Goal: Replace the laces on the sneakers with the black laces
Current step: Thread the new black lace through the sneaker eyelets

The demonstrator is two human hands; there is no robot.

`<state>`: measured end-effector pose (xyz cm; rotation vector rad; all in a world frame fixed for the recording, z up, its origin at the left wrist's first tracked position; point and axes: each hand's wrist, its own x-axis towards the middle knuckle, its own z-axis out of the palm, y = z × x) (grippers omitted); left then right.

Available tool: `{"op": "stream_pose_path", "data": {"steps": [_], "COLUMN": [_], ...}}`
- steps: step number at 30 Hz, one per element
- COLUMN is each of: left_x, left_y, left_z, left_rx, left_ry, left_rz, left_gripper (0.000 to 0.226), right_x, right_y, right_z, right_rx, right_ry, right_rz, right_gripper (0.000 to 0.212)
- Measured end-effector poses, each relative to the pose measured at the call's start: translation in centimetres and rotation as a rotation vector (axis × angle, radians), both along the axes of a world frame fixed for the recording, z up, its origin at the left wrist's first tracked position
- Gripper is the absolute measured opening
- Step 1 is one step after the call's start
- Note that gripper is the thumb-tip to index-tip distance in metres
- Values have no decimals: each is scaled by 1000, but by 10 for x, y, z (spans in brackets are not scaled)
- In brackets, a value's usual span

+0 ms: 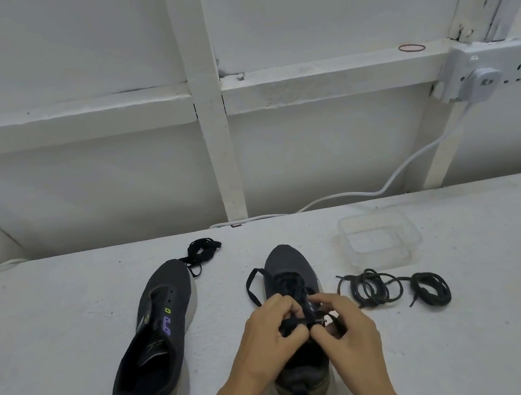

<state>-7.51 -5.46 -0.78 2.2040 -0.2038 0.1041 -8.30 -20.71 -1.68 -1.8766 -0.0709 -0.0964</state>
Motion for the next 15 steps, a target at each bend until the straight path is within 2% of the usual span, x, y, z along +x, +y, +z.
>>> {"op": "stream_pose_path", "data": {"steps": [5, 8, 10, 15], "left_x": [0, 1, 1, 0], "left_y": [3, 6, 6, 6], "left_z": [1, 2, 2, 0], "left_rx": [30, 22, 11, -19], "left_ry": [-17, -26, -16, 28], "left_rz": [-18, -39, -50, -55], "left_gripper": [7, 22, 28, 24], "right_x": [0, -3, -5, -6], "right_y": [-3, -7, -5, -3], "right_z": [-9, -12, -14, -18], "right_rx": [-37, 13, 53, 141], "right_ry": [-97, -141, -136, -71], "right_rz": [44, 30, -3, -59], "right_gripper": [47, 37, 37, 34]}}
